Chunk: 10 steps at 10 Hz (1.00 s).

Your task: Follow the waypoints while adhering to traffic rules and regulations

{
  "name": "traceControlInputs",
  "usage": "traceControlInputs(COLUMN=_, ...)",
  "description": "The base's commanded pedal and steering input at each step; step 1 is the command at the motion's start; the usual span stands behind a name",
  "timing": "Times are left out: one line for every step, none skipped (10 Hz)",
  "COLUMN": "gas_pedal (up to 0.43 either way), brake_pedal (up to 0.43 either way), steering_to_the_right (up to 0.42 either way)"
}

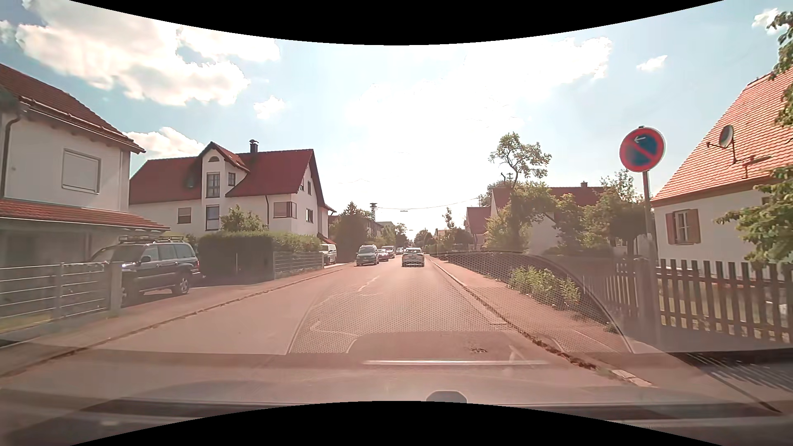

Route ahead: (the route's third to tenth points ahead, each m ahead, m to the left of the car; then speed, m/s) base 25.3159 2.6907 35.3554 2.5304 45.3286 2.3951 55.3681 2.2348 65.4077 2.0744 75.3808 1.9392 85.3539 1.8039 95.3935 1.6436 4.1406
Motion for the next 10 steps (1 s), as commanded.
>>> traceControlInputs(gas_pedal=0.248, brake_pedal=0.0, steering_to_the_right=-0.008)
traceControlInputs(gas_pedal=0.248, brake_pedal=0.0, steering_to_the_right=-0.009)
traceControlInputs(gas_pedal=0.248, brake_pedal=0.0, steering_to_the_right=-0.009)
traceControlInputs(gas_pedal=0.248, brake_pedal=0.0, steering_to_the_right=-0.009)
traceControlInputs(gas_pedal=0.248, brake_pedal=0.0, steering_to_the_right=-0.01)
traceControlInputs(gas_pedal=0.248, brake_pedal=0.0, steering_to_the_right=-0.01)
traceControlInputs(gas_pedal=0.248, brake_pedal=0.0, steering_to_the_right=-0.009)
traceControlInputs(gas_pedal=0.24, brake_pedal=0.0, steering_to_the_right=-0.008)
traceControlInputs(gas_pedal=0.22, brake_pedal=0.0, steering_to_the_right=-0.006)
traceControlInputs(gas_pedal=0.169, brake_pedal=0.0, steering_to_the_right=-0.006)
